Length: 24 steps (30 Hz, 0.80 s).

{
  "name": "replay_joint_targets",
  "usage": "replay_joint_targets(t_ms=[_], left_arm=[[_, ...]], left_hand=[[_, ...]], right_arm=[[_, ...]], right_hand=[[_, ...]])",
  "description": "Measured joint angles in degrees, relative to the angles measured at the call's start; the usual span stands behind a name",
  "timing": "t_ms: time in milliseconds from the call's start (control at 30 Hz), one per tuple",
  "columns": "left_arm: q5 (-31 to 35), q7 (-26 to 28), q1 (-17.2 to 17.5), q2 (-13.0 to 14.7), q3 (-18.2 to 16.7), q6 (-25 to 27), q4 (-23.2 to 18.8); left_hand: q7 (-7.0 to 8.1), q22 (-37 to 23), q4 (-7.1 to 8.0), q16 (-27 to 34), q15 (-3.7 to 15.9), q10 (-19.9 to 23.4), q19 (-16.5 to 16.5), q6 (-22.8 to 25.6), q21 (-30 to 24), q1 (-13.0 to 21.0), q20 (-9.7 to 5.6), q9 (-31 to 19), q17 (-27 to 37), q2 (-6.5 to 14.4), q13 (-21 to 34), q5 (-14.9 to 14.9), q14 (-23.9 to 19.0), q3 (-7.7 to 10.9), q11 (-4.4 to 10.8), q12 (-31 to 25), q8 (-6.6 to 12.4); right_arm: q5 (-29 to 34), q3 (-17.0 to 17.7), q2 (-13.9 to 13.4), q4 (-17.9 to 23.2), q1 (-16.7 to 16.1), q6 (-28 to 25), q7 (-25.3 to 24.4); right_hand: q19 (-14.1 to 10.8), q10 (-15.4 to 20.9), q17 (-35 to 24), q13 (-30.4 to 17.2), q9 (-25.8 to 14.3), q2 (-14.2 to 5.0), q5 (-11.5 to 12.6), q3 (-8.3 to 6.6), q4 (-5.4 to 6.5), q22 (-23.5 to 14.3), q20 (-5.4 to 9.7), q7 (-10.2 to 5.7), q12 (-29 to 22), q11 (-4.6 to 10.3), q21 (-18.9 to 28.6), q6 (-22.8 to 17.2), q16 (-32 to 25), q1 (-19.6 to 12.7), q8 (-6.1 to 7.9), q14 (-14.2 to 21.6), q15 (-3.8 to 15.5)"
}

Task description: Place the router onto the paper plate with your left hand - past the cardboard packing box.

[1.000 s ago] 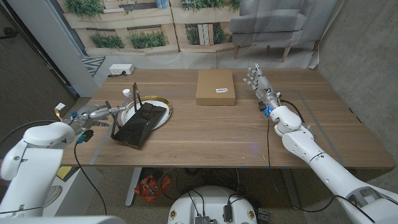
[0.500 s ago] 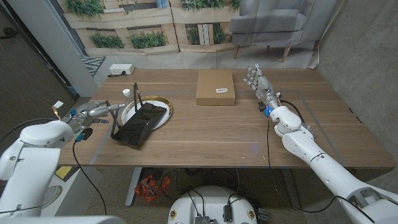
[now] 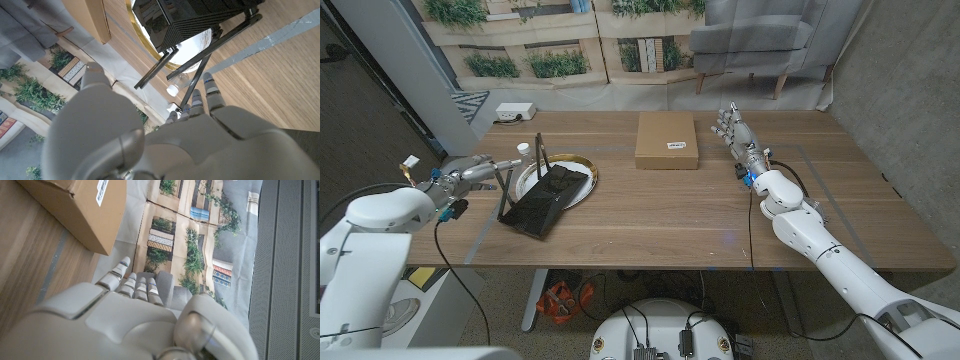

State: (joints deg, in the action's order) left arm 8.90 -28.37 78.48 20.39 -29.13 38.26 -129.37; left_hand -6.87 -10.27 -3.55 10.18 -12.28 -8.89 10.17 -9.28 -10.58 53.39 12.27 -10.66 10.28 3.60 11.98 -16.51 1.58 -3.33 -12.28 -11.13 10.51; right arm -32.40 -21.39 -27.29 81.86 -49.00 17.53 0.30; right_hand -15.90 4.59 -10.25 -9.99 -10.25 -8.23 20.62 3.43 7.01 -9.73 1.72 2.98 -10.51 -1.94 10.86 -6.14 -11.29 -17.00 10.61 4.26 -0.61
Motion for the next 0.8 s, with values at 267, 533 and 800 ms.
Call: replay_joint_targets(t_ms=[267, 533, 800], left_arm=[[-1.3, -0.8, -0.2, 0.2, -0.3, -0.9, 0.1], [-2.7, -1.4, -0.4, 0.7, -1.2, -2.0, 0.3], [-3.7, -1.7, -0.1, 0.8, -1.9, -3.1, -0.2]], left_hand=[[0.00, 0.0, 0.00, 0.0, 0.29, -0.7, -0.8, 0.0, 0.0, -0.4, 0.00, 0.3, 0.0, 0.1, 0.0, -0.1, 0.8, 0.00, 0.09, 0.0, 0.00], [0.00, 0.0, 0.25, 0.0, 0.12, -0.7, -1.5, 0.0, 0.0, -0.6, 0.10, 0.3, 0.0, 0.1, 0.0, -0.1, 1.2, -0.24, 0.09, 0.0, 0.00], [0.00, 0.0, 0.25, 0.0, 0.03, -0.7, -2.0, 0.0, 0.0, -0.6, 0.00, 0.3, 0.0, 0.1, 0.0, -0.1, 1.7, -0.24, 0.09, 0.0, 0.00]], right_arm=[[0.0, 0.0, 0.2, -0.2, 0.1, 0.0, -0.1], [0.1, -0.2, 0.3, -0.3, 0.2, 0.0, -0.3], [0.3, -0.3, 0.4, -0.2, 0.2, -0.2, -0.6]], right_hand=[[0.0, 0.0, 0.0, 0.0, 0.0, 0.00, 0.0, 0.00, 0.00, 0.0, 0.00, 0.00, 0.0, 0.00, 0.0, 0.0, 0.0, 0.0, 0.00, 0.0, 0.00], [0.0, 0.0, 0.0, 0.0, 0.0, 0.00, 0.0, 0.00, 0.00, 0.0, 0.00, 0.00, 0.0, 0.00, 0.0, 0.0, 0.0, 0.0, 0.00, 0.0, 0.00], [0.0, 0.0, 0.0, 0.0, 0.0, 0.00, 0.0, 0.00, 0.00, 0.0, 0.00, 0.00, 0.0, 0.00, 0.0, 0.0, 0.0, 0.0, 0.00, 0.0, 0.00]])
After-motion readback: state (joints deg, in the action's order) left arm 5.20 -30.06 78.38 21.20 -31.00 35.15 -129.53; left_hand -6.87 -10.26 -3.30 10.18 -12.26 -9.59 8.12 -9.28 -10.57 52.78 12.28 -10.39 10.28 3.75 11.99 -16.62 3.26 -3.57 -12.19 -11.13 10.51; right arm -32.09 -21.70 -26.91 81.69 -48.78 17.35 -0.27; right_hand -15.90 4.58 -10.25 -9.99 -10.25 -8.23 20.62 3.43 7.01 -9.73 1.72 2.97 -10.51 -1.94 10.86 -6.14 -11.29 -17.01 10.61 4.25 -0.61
